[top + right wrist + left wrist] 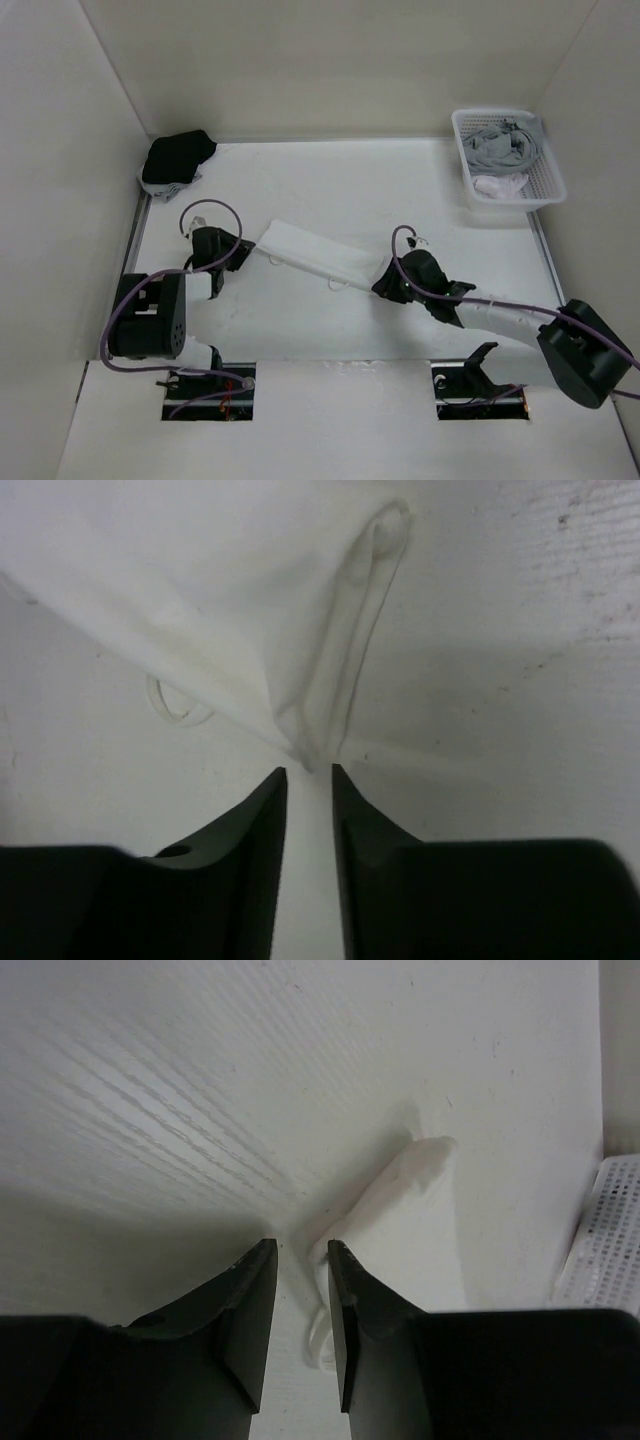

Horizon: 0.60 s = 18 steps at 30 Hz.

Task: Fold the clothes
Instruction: Fold the tank top

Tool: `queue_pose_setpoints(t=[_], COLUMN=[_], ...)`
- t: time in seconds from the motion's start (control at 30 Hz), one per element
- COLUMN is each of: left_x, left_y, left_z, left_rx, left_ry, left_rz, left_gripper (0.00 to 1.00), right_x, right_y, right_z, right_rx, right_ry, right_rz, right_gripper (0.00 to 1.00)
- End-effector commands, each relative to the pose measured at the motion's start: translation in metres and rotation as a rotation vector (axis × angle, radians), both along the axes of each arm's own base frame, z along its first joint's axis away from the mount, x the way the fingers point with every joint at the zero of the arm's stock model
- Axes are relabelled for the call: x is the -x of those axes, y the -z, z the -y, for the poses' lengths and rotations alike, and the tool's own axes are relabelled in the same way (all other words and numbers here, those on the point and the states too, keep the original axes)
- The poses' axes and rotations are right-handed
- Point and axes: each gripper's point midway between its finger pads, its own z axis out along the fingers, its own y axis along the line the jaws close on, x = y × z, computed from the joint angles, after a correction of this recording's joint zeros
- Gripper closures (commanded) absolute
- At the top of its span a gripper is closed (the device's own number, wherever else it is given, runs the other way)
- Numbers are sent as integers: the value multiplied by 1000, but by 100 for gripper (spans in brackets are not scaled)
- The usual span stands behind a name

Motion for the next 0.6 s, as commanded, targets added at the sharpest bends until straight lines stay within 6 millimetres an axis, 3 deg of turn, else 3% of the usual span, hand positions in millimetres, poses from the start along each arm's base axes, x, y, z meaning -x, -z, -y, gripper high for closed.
queue_pose_setpoints(t=[0.0,0.07,0.13,0.2,0.3,0.43,0.57], left_x=[-9,-9,-9,-10,-15,-22,-28], left_y=[-32,-51,-69,-84,-98,-95,-69], left_z=[-10,-12,-1,22,71,114,114], left_rx=[37,28,5,-5,1,19,23], left_ry=[-54,-66,-38,18,142,240,238], left_rz=[128,184,234,266,291,275,227], left_gripper=[73,73,74,74,74,74,75], right_x=[4,4,-2,-16,-44,-68,-70], right_y=[-21,-35,-52,-68,-83,-65,-37], right_z=[1,1,-4,-11,-25,-31,-23], right_rx=[-8,-11,-29,-46,-75,-81,-37], right_ry=[-7,-21,-32,-46,-57,-53,-21], right_rz=[42,68,114,156,213,176,118], right_gripper=[65,61,71,87,93,95,94])
